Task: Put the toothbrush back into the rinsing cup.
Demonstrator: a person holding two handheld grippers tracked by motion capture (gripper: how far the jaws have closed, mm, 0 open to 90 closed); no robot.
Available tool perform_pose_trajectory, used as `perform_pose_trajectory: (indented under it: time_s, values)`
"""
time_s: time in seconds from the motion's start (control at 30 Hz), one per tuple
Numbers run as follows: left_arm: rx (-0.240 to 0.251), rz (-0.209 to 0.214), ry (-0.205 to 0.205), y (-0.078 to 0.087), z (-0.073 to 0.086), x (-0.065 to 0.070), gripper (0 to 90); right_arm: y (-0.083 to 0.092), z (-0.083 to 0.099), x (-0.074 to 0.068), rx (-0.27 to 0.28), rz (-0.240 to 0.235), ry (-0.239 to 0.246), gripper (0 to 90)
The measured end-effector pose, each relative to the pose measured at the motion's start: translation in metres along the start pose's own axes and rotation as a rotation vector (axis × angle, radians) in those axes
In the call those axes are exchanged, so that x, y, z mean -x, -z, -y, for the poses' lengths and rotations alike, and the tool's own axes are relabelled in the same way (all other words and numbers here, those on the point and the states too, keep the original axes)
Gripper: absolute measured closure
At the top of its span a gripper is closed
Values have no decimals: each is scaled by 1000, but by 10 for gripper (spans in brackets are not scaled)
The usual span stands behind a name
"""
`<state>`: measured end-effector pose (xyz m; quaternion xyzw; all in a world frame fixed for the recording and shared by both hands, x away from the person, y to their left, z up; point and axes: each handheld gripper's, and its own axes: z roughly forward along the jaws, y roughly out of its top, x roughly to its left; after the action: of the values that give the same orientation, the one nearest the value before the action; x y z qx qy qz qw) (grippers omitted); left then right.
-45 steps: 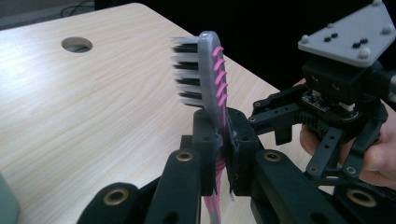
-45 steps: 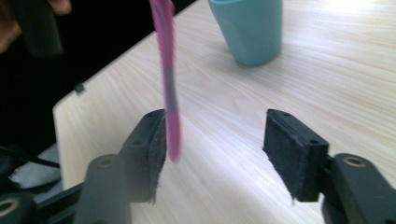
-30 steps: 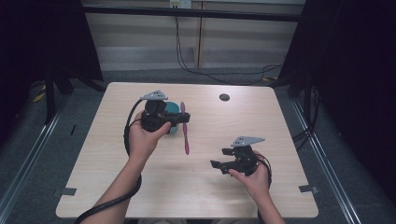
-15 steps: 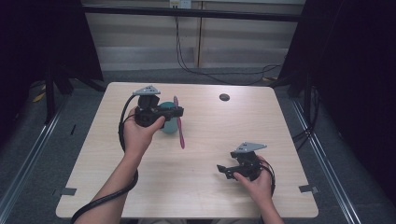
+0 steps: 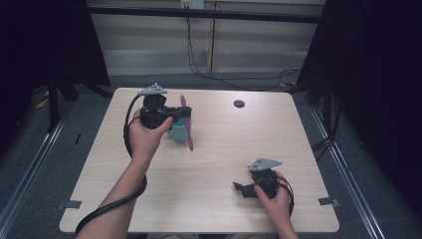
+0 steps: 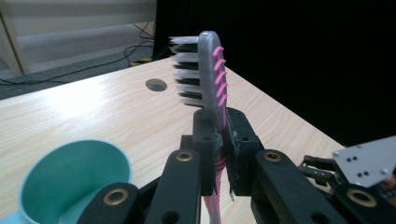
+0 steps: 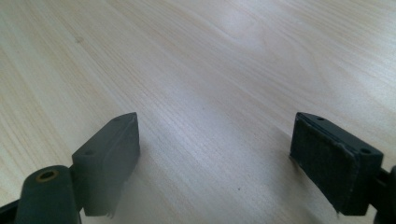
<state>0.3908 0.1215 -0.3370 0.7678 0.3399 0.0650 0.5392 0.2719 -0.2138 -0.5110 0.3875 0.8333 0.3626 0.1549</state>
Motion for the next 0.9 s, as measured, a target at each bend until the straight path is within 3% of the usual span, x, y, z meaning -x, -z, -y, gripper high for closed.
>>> perform_pose_trajectory:
  time_s: [0.9]
  values:
    - [68, -85, -9, 1, -32, -19, 842, -1, 0, -1, 0, 4, -3, 149]
